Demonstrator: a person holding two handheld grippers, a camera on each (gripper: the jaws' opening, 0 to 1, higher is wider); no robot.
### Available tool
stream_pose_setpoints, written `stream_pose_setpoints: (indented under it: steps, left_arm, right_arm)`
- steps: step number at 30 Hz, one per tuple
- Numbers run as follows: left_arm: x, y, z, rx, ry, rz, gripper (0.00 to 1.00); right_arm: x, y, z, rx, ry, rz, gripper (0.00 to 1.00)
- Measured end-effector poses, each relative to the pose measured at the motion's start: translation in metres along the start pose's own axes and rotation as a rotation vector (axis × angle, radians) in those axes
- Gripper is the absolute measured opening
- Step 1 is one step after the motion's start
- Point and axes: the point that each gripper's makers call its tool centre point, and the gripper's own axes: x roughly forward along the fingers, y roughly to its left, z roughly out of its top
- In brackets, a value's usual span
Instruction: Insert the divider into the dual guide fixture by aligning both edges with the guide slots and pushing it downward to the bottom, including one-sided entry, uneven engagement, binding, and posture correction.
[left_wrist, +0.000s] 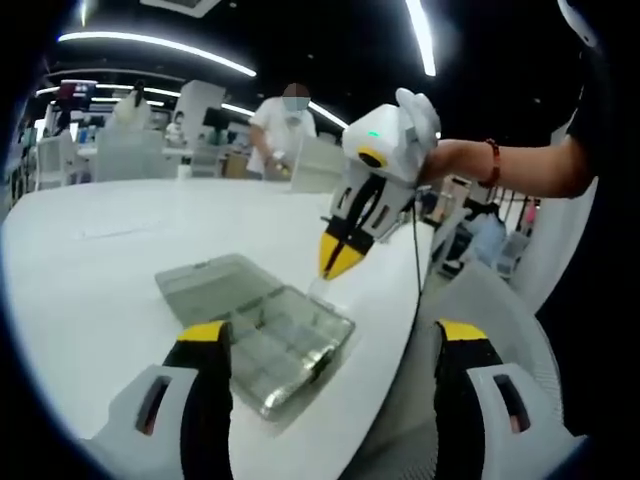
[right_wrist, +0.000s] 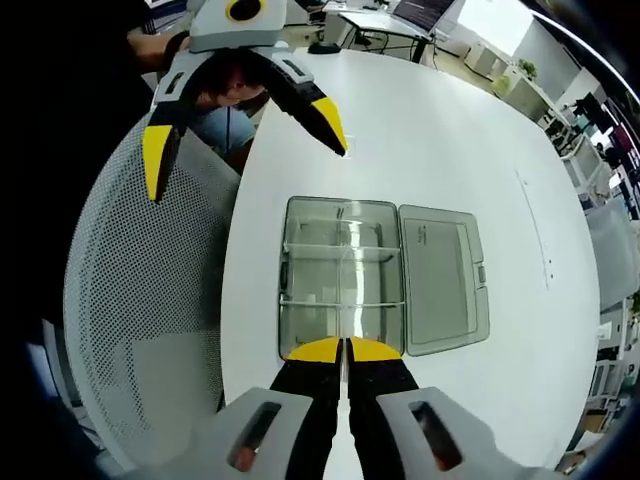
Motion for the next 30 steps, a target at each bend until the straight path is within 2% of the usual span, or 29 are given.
stream_pose_setpoints:
  steps: [13, 20, 30]
  left_arm:
    - [0.0013, -0.0021, 0.0004, -0.007, -0.003, -0.004, 0.85]
    - [0.0001, -0.0001, -0.0012, -0.015, 0.001, 0.000, 0.84]
    - [-0.0014, 0.0028, -0.0009, -0.019, 0.001, 0.002, 0.83]
  right_arm:
    - [0.0069, 0.0010, -0.0051, 0.007, 0.016, 0.020, 0.00]
    - [0.0081, 0.0009, -0.0007, 0.012, 0.002, 0.031, 0.00]
    - [0.0083, 0.0010, -0.0067, 0.015, 0.032, 0.036, 0.00]
